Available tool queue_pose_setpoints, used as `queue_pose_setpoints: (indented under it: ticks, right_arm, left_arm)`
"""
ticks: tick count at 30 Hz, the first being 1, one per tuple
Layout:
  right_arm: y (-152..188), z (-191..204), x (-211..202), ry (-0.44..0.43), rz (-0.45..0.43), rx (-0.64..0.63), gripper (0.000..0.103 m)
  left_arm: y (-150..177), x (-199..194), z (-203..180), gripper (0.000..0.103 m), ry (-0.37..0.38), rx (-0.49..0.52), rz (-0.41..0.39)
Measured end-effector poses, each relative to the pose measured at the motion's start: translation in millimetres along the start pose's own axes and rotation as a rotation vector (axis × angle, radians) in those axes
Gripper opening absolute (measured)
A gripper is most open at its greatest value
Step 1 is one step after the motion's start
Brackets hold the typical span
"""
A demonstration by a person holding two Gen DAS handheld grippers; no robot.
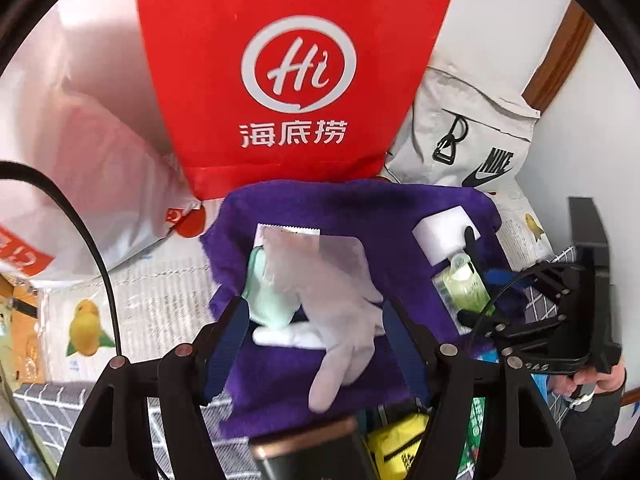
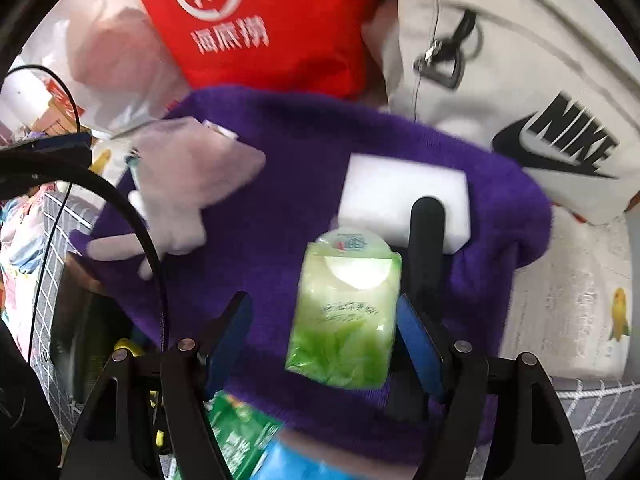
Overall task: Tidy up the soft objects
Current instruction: 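Release the packet beside the sponge with the right tool while the left tool drops the bag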
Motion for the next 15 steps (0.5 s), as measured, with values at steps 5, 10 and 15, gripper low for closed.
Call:
queue_pose_setpoints:
  ticks: [5, 10, 15]
  right_arm:
    - [3, 17, -42, 0.014, -0.079, -0.011, 0.074]
    - [25, 38, -82, 0.016, -0.149, -0.027, 0.075]
    - [65, 61, -112, 0.025, -0.197, -0.053, 0.082]
  left_arm:
    - [21, -31, 2, 0.069, -0.013, 0.004, -0.046]
    - [51, -58, 5, 0.069, -0.039, -0.003, -0.087]
    - [83, -83, 8, 0.075, -0.02, -0.052, -0.113]
Point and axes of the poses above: each gripper's, at about its wrist camera, not at the fingertips, and x roughly the way its jaws point, z to its left, y to its underside, the point moved 4 cm from there along x, roughly the way its jaws point, and after that the axes turned 11 degrees about -x, right-handed, at the moved point
